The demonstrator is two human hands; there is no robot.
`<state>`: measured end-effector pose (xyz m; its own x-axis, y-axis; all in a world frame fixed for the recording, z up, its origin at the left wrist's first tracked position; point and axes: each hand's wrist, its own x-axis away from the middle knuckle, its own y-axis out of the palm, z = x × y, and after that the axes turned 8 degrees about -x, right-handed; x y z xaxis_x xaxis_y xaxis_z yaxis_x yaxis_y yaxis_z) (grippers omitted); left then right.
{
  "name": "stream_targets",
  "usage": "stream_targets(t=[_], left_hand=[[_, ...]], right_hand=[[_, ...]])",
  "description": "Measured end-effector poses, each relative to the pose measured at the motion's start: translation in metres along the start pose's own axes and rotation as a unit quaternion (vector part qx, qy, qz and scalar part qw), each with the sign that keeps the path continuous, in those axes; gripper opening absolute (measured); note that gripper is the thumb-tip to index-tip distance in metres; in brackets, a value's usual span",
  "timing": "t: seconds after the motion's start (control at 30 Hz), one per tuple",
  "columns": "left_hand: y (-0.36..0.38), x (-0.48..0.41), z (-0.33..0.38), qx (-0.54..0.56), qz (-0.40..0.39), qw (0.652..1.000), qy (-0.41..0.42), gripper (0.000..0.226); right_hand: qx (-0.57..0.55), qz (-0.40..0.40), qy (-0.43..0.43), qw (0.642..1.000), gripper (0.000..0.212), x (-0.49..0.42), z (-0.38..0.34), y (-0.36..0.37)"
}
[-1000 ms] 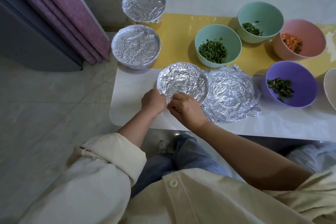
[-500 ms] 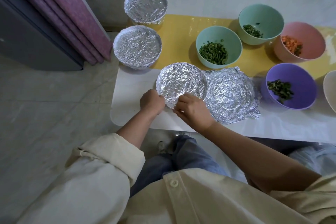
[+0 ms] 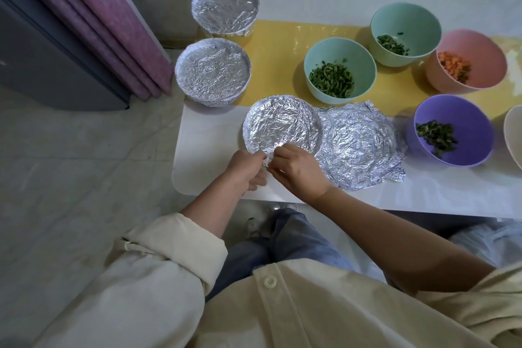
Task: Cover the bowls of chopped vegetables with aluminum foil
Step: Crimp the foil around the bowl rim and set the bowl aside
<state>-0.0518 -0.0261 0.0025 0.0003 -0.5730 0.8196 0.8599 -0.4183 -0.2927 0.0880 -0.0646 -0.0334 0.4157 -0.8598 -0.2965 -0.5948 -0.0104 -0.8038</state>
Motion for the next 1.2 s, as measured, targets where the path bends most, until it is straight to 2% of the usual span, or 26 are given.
stream_targets(t=[0.1, 0.33, 0.53, 0.7, 0.8, 0.9, 1.0, 1.07, 1.13, 1.2], left_hand=[[0.001, 0.000, -0.001, -0.022, -0.021, 1.000, -0.003, 0.020], [0.001, 0.001, -0.005, -0.017, 0.011, 1.000, 0.004, 0.025], [-0.002, -0.002, -0.002, -0.012, 0.040, 0.999, 0.033, 0.018], [-0.004, -0.008, -0.008, -0.027, 0.127, 0.990, 0.048, 0.028], [-0.007, -0.015, -0.016, -0.033, 0.159, 0.986, 0.048, 0.038], [-0.008, -0.015, -0.014, -0.030, 0.176, 0.983, 0.049, 0.026], [-0.009, -0.011, -0.008, -0.075, 0.195, 0.976, 0.057, 0.018], [-0.011, -0.012, -0.005, -0.104, 0.205, 0.971, 0.068, 0.018], [-0.016, -0.014, -0.004, -0.129, 0.219, 0.964, 0.077, 0.020], [-0.022, -0.017, -0.002, -0.155, 0.228, 0.957, 0.086, 0.021]], right_hand=[[-0.001, 0.001, 0.001, 1.000, 0.033, 0.000, 0.000, 0.001], [-0.007, 0.004, 0.008, 1.000, 0.033, -0.001, 0.000, 0.002], [-0.002, 0.015, 0.018, 1.000, 0.036, -0.006, -0.003, 0.003], [0.005, 0.032, 0.033, 0.999, 0.037, -0.013, -0.006, 0.007], [0.009, 0.031, 0.034, 0.999, 0.026, -0.013, -0.009, 0.008], [0.004, 0.030, 0.044, 0.999, 0.031, -0.012, -0.010, 0.010], [-0.004, 0.043, 0.058, 0.997, 0.039, -0.013, -0.010, 0.014], [-0.006, 0.034, 0.061, 0.998, 0.034, -0.015, -0.010, 0.012], [-0.003, 0.006, 0.051, 0.999, 0.017, -0.013, -0.009, 0.007], [0.003, -0.008, 0.051, 0.999, 0.022, -0.007, -0.004, 0.002]])
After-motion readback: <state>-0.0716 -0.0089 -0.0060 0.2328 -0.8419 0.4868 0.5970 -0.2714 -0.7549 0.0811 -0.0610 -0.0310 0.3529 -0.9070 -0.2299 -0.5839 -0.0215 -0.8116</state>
